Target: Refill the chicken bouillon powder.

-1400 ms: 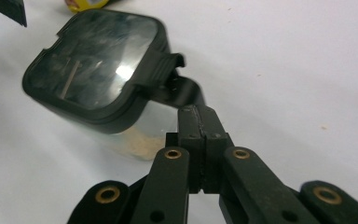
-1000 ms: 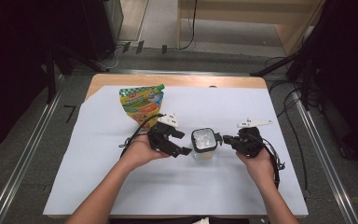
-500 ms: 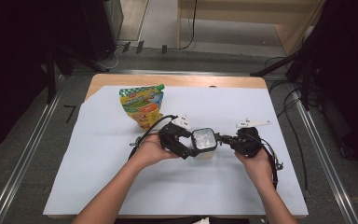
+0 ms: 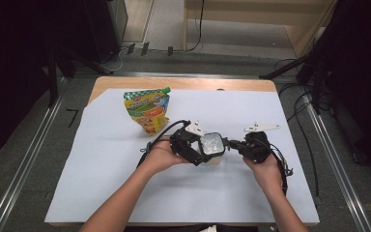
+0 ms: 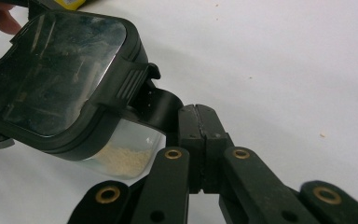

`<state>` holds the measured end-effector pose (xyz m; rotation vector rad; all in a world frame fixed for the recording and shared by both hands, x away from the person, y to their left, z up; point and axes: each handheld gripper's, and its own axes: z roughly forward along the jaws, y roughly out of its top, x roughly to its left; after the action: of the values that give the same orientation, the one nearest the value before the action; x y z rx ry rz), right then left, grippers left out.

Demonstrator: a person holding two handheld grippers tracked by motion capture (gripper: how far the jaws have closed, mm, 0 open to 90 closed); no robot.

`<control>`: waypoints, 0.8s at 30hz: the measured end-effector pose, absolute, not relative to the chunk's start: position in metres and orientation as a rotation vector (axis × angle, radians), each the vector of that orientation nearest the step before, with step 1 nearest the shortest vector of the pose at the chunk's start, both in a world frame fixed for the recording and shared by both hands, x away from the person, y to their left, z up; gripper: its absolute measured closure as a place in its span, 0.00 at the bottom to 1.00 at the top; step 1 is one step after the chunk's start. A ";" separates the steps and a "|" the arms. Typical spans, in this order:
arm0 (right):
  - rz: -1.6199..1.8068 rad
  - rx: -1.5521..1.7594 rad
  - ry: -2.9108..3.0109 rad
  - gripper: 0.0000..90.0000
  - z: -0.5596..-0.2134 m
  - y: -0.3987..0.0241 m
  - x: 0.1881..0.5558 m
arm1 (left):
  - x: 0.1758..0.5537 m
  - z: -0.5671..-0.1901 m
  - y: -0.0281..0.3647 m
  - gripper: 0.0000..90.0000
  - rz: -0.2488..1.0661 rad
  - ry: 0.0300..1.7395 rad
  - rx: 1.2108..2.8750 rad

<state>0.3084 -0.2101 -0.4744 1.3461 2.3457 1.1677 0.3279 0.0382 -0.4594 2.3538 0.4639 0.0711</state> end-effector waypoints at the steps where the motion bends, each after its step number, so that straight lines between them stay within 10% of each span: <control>1: 1.167 1.347 2.347 1.00 -0.474 -0.210 0.308 | 0.328 -0.459 0.038 0.19 0.069 0.463 2.356; 24: 1.149 1.345 2.359 1.00 -0.474 -0.206 0.307 | 0.328 -0.451 0.035 0.19 0.090 0.437 2.399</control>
<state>0.3067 -0.2065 -0.4739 1.3450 2.3586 1.1486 0.3278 0.0353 -0.4510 2.3995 0.4366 0.0896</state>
